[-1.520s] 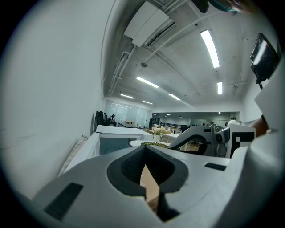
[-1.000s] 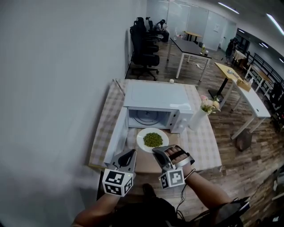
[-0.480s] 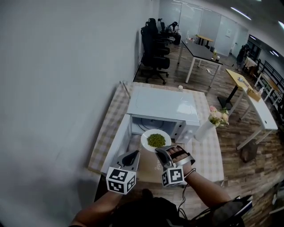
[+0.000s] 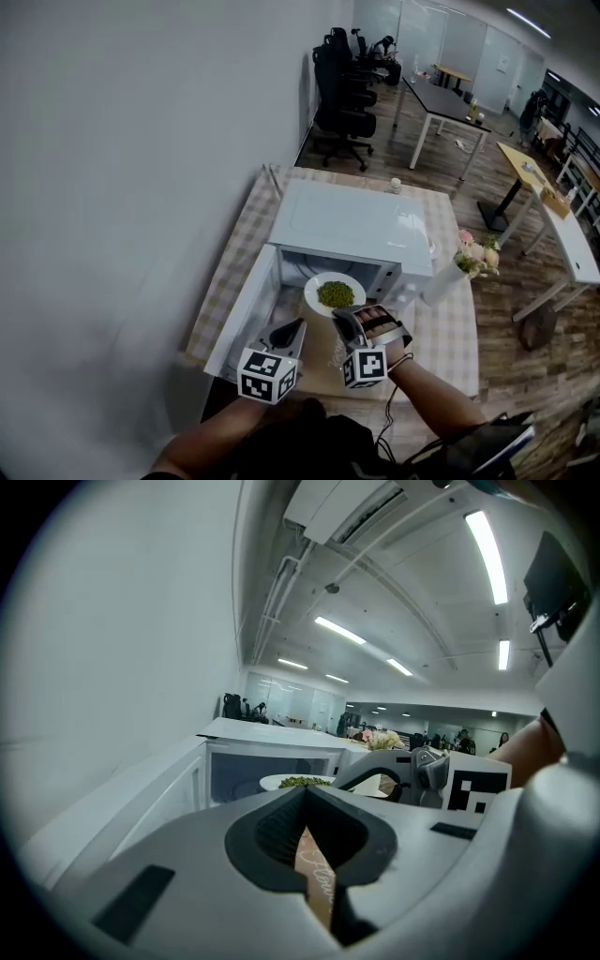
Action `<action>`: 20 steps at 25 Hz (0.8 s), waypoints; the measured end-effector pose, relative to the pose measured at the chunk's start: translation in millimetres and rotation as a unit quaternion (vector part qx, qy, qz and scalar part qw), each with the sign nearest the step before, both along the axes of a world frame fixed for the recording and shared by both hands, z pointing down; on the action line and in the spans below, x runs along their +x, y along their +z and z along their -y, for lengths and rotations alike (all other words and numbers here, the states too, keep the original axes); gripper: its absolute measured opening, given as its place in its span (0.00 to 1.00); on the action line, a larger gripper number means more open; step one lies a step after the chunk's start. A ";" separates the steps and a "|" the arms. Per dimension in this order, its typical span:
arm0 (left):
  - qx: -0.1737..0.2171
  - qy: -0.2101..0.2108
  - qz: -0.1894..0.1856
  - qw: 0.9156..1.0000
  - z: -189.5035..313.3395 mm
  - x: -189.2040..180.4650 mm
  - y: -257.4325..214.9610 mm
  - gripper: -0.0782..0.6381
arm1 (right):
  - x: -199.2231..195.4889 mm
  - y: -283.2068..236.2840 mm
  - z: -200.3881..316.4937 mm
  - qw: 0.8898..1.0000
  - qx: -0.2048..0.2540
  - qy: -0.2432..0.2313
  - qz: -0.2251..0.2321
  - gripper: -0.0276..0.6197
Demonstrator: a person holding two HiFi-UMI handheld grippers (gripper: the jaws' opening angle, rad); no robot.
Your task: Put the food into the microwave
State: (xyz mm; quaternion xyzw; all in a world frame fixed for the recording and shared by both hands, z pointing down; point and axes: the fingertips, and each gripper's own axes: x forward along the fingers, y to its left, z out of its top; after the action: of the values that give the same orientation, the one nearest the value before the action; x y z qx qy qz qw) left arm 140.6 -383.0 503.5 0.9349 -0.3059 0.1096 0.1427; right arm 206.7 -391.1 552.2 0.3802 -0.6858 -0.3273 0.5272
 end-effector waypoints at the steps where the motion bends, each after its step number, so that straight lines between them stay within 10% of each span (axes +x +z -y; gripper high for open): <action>1: -0.002 -0.002 0.001 1.000 2.9 2.2 3.5 0.12 | 1.8 2.3 2.8 1.000 -0.001 -0.001 0.000 0.07; 20: -0.029 -0.070 0.034 0.997 61.9 24.2 68.7 0.12 | 34.0 75.1 63.1 0.998 -0.052 -0.018 0.018 0.07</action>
State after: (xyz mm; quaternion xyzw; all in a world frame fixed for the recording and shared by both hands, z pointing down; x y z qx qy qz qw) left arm 164.7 -444.9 572.2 0.9025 -0.3718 0.1397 0.1666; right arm 240.7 -454.2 627.3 0.3457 -0.7183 -0.2935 0.5277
